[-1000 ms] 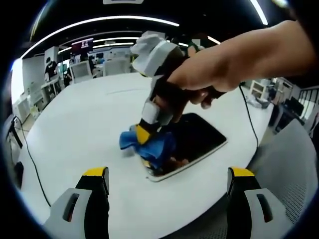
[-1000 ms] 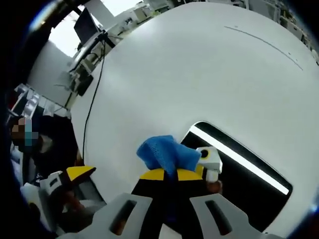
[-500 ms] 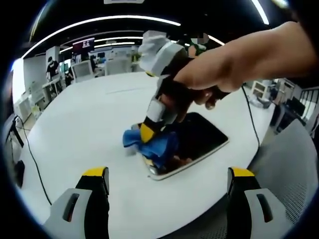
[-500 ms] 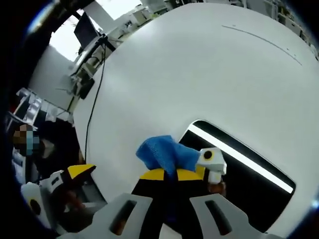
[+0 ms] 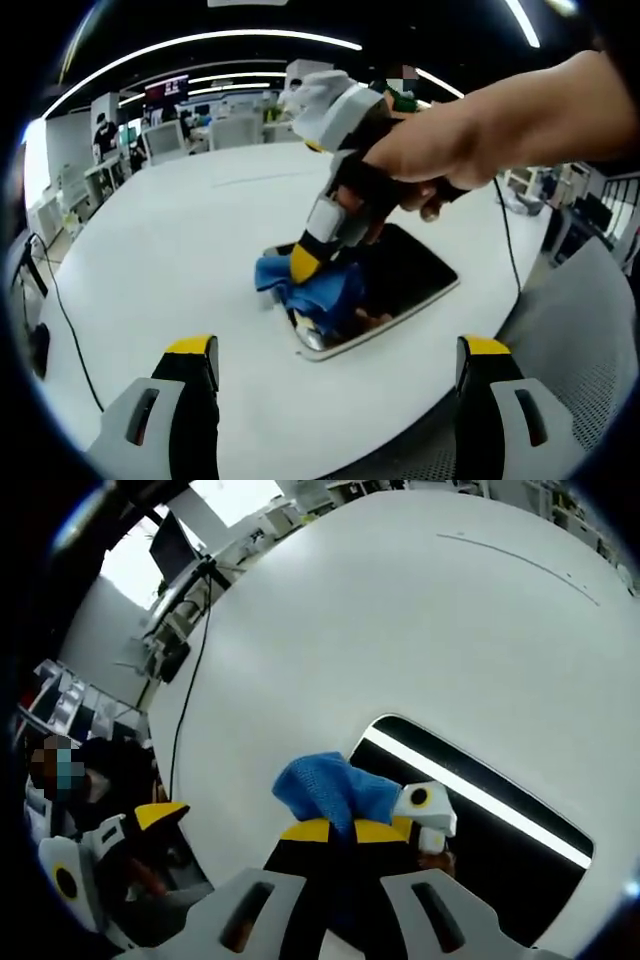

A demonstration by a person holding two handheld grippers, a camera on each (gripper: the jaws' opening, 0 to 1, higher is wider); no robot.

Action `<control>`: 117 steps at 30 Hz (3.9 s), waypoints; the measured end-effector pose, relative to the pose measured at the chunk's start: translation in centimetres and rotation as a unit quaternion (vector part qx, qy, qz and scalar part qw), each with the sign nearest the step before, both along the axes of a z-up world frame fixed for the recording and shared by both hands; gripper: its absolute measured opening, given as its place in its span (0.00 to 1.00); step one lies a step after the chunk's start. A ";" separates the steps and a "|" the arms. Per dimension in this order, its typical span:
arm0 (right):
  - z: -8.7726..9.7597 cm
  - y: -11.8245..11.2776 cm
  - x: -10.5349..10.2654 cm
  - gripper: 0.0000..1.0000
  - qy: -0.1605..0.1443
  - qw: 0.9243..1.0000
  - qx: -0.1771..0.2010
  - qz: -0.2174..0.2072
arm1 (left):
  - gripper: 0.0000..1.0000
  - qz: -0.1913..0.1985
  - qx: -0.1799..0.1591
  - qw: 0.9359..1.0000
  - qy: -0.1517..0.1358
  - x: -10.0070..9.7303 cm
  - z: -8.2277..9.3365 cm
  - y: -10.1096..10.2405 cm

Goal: Wipe the mirror surface with the cleaning cloth until all visible marks leave the cleaned area.

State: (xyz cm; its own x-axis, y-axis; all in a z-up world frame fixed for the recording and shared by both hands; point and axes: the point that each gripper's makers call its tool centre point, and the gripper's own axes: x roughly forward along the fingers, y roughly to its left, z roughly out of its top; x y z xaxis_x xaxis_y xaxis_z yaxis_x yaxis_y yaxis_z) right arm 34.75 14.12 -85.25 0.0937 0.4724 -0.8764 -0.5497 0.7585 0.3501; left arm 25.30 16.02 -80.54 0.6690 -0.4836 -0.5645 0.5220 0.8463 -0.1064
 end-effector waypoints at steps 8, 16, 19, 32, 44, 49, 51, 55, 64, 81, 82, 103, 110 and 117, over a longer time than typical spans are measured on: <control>0.0 -0.7 0.0 0.01 -0.006 1.000 0.001 0.004 | 0.99 0.002 -0.001 1.000 0.000 0.0 0.0 0.1; 0.1 -1.7 -0.1 0.01 -0.010 1.000 0.000 0.002 | 0.99 0.002 0.000 1.000 0.000 0.1 -0.1 0.1; 0.0 -1.9 0.0 0.01 -0.011 1.000 -0.001 0.003 | 0.99 0.003 0.000 1.000 -0.001 0.0 0.0 0.1; -0.3 -3.3 0.2 0.01 -0.016 1.000 -0.004 0.004 | 0.99 0.000 0.000 1.000 0.002 -0.1 0.0 0.0; 0.0 -5.0 -0.2 0.01 -0.024 1.000 -0.018 0.009 | 0.99 -0.004 0.001 1.000 0.003 -0.1 -0.2 0.0; 0.1 -6.0 -0.3 0.01 -0.024 0.999 -0.021 0.013 | 0.99 -0.005 0.002 1.000 0.003 0.0 -0.3 0.0; 0.0 -6.3 -0.2 0.01 -0.024 0.999 -0.021 0.013 | 0.99 -0.004 0.002 1.000 0.003 0.0 -0.2 0.0; 0.1 -7.1 -0.3 0.01 -0.023 0.999 -0.021 0.009 | 0.99 -0.004 0.001 1.000 0.003 0.0 -0.2 0.0; 0.1 -8.5 -0.4 0.01 -0.021 1.000 -0.020 0.005 | 0.99 -0.001 0.001 1.000 0.001 0.0 0.0 0.0; -0.3 -12.0 -0.2 0.01 -0.020 1.000 -0.021 -0.007 | 0.99 0.000 0.001 1.000 0.001 -0.1 0.1 0.0; -0.2 -12.2 -0.2 0.01 -0.020 1.000 -0.021 -0.008 | 0.99 0.000 0.001 1.000 0.001 -0.1 0.2 0.0; -0.1 -16.0 -0.5 0.01 -0.015 0.999 -0.029 -0.025 | 0.99 -0.001 -0.001 1.000 0.000 -0.1 0.2 -0.1; -0.2 -17.0 -0.5 0.01 -0.014 0.999 -0.033 -0.026 | 0.99 -0.002 -0.001 1.000 0.000 -0.1 0.2 -0.1; -0.2 -18.1 -0.5 0.01 -0.014 0.999 -0.039 -0.028 | 0.99 0.000 -0.001 1.000 0.000 -0.1 0.2 -0.1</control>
State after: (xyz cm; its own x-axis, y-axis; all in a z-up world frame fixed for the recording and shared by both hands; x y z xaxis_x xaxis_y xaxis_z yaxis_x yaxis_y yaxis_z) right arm 34.22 -3.98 -85.43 0.1427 0.3958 -0.9072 -0.5152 0.8123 0.2733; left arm 25.18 15.96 -80.33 0.6686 -0.4854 -0.5634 0.5228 0.8456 -0.1082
